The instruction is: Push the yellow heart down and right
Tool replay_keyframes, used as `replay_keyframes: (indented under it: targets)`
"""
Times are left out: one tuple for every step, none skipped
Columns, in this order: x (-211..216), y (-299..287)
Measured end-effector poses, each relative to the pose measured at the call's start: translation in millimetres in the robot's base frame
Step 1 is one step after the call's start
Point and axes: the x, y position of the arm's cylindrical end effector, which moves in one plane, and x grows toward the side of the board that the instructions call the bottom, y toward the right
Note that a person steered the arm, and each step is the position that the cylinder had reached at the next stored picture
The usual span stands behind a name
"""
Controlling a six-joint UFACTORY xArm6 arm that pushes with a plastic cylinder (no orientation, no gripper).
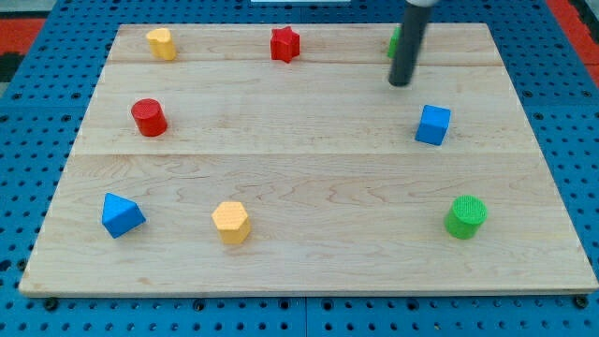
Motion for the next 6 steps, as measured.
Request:
replay_keyframes:
  targets:
    - [6, -117]
    - [7, -242]
    - [0, -398]
    - [-63, -408]
    - [-82, -354]
    - [-17, -278]
